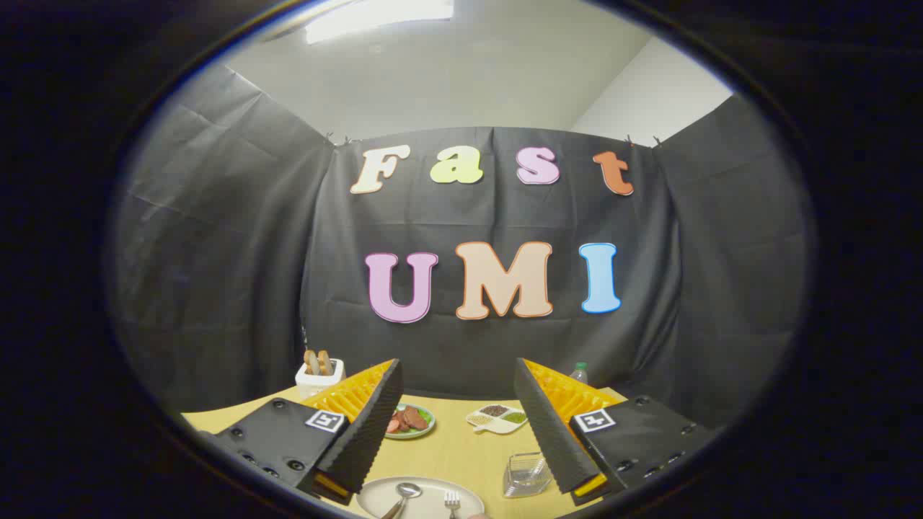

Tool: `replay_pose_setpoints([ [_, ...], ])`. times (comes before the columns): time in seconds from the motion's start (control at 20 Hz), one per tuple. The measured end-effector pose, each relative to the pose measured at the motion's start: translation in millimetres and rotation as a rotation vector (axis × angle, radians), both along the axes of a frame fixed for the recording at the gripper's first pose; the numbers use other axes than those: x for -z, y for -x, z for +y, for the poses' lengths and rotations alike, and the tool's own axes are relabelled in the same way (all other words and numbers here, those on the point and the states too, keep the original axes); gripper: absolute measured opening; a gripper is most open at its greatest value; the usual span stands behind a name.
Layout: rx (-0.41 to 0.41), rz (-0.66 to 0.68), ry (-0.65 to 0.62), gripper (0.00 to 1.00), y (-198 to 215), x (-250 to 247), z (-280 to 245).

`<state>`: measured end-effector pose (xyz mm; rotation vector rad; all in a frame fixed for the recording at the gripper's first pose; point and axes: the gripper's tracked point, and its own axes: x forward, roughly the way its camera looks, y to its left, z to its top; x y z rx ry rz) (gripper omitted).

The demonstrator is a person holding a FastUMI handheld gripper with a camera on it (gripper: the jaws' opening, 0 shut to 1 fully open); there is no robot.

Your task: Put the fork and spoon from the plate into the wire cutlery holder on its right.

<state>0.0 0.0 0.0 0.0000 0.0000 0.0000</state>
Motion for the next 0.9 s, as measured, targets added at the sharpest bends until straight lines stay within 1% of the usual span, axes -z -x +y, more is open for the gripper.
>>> replay_pose_setpoints([
  [0.9,-0.039,0.03,0.01,0.98,1.2,6.5,1.8],
])
